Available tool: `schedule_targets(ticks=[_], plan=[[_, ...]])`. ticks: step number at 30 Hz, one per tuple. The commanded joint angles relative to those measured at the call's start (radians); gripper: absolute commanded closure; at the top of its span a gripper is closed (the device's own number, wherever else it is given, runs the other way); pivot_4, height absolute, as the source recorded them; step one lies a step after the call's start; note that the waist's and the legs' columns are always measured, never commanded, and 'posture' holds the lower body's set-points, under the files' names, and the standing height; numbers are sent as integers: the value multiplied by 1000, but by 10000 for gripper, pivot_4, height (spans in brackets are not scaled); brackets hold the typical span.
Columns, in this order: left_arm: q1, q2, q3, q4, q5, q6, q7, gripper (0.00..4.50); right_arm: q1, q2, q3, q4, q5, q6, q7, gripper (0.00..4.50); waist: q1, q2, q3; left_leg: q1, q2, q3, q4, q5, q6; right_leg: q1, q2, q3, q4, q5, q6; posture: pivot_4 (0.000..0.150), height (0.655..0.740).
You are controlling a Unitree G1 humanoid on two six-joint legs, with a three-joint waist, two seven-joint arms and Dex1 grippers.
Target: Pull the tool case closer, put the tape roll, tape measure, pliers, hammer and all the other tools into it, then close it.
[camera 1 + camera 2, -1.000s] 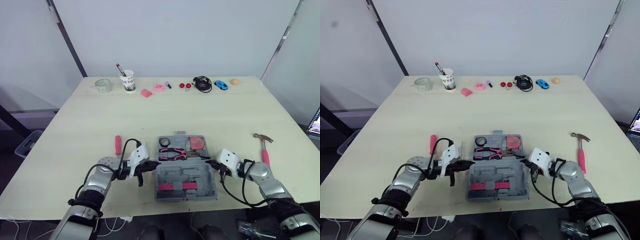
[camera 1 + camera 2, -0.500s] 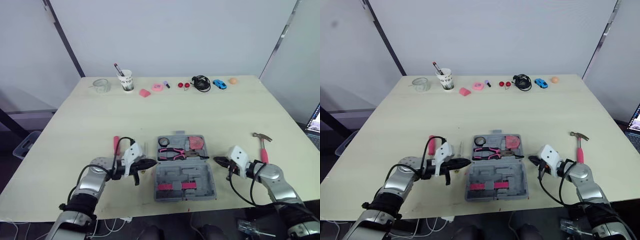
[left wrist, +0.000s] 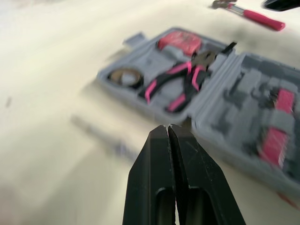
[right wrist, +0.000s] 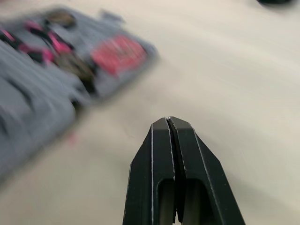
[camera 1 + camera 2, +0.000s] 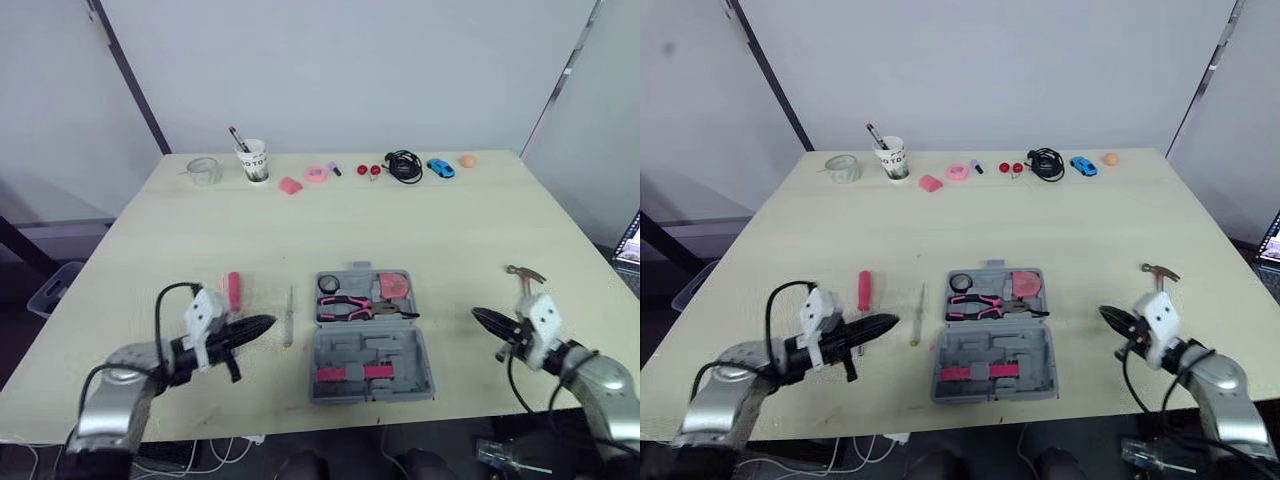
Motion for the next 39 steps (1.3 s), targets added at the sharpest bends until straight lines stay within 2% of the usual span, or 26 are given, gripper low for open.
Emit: schedule_targets(ticks=[1, 8, 11, 13, 15, 16, 19, 31, 39], plan=[[75, 2, 116, -44, -58, -9, 37, 43917, 81, -18, -116, -44, 54, -24, -19, 45000, 1, 0, 0, 0, 0, 0, 0, 0, 0, 0, 0, 0, 0, 0, 0, 1500, 7400], [214, -68, 259, -39, -37, -81, 201, 43917, 224, 16, -273, -59, 116, -30, -89, 45000, 1, 0, 1, 1, 0, 1, -1, 0, 0, 0, -3, 0, 0, 0, 0, 1500, 7400], [288, -91, 278, -54, -42, -98, 214, 35884, 279, 46, -319, -61, 137, -39, -110, 36607, 1, 0, 0, 1, 0, 1, -3, 0, 0, 0, -4, 0, -1, 0, 0, 1500, 7400], [328, -102, 287, -60, -47, -110, 215, 27381, 309, 61, -335, -65, 141, -53, -115, 27545, 1, 0, 0, 1, 0, 1, -5, 0, 0, 0, -5, 0, -3, 0, 0, 1500, 7400], [366, -112, 299, -60, -52, -125, 210, 16410, 339, 76, -348, -74, 153, -56, -116, 16170, 1, 0, 1, 1, 0, 1, -5, 0, 0, -3, -6, 0, -3, 0, 0, 1500, 7400], [383, -116, 304, -60, -54, -134, 206, 13677, 354, 81, -351, -78, 158, -60, -111, 12867, 1, 0, 1, 0, 0, 1, -5, 0, 0, -3, -7, 0, -3, 0, 0, 1500, 7400], [428, -122, 302, -68, -53, -152, 195, 227, 389, 79, -340, -81, 156, -78, -86, 67, 1, 0, 0, -1, 0, 1, -5, -1, -1, -5, -9, 1, -3, 0, 0, 1500, 7400], [461, -152, 288, -123, -66, -149, 224, 227, 388, 70, -346, -69, 178, -82, -87, 67, 3, -1, 1, -2, 0, 1, -6, -1, -2, -6, -7, 1, -3, -1, 0, 1500, 7400], [433, -155, 254, -289, -102, -57, 294, 227, 348, 20, -287, -98, 150, -108, -7, 67, 2, -1, 1, -2, -1, 1, -6, 0, -1, -6, -5, 1, -3, -1, 0, 1500, 7400]])
